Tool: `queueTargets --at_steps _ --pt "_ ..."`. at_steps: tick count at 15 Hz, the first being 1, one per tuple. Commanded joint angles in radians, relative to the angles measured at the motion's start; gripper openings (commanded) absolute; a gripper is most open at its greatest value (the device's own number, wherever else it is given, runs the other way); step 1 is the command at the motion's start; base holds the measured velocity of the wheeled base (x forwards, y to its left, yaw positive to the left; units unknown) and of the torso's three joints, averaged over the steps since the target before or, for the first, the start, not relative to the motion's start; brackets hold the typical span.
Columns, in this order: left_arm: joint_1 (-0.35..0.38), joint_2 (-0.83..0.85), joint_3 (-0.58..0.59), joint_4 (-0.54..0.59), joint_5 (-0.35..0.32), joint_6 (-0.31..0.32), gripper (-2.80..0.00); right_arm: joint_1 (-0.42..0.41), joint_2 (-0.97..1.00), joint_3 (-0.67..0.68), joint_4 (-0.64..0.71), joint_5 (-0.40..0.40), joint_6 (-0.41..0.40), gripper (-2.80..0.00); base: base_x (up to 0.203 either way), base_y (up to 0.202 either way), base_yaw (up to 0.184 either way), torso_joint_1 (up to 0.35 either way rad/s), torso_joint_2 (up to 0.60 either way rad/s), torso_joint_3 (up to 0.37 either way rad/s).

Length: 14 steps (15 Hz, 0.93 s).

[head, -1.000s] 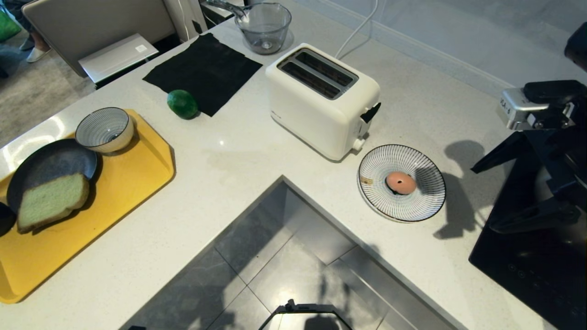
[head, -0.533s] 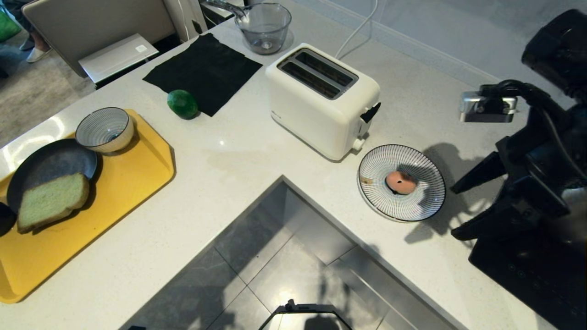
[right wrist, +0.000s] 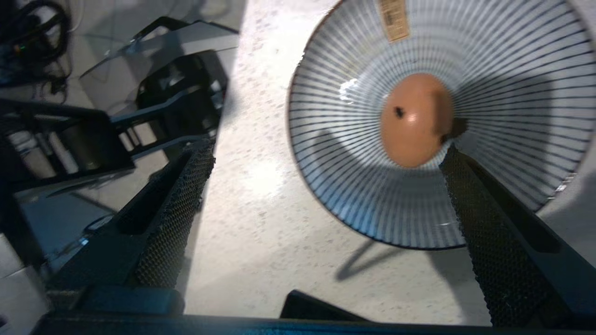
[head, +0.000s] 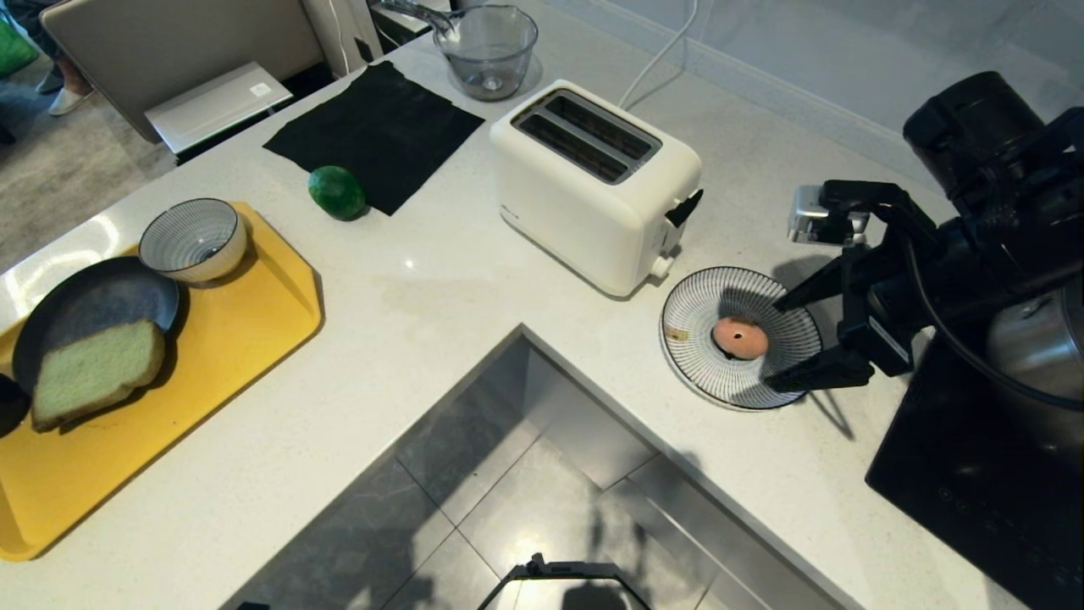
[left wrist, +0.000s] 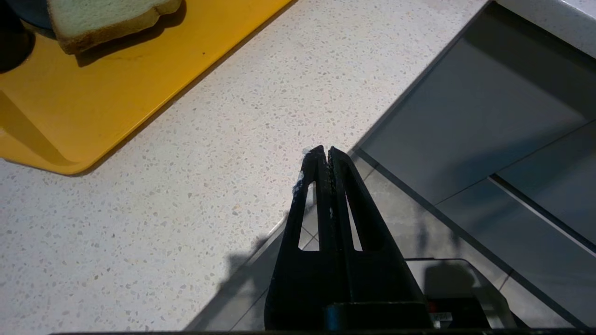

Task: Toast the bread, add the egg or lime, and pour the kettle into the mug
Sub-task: Pick up the egg

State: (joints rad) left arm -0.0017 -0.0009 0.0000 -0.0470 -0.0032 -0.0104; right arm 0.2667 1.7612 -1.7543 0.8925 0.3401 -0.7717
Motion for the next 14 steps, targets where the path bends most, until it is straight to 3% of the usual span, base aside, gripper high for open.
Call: queueTargets --at_steps 1,9,14 --pt "0.0 -0.001 0.015 -0.001 0.0 0.0 -2.8 -0.014 0.01 0.006 -0.039 -0.016 -0.006 0.0 0.0 0.0 0.0 0.0 0.0 0.0" --pt "0.0 -0.001 0.015 -0.001 0.0 0.0 -2.8 -0.012 0.041 0.012 -0.046 -0.106 -0.073 0.0 0.0 0.0 0.0 0.0 0.0 0.0" --pt "0.0 -0.001 0.015 -0.001 0.0 0.0 -2.8 0.0 0.06 0.013 -0.046 -0.118 -0.074 0.0 0.0 0.0 0.0 0.0 0.0 0.0"
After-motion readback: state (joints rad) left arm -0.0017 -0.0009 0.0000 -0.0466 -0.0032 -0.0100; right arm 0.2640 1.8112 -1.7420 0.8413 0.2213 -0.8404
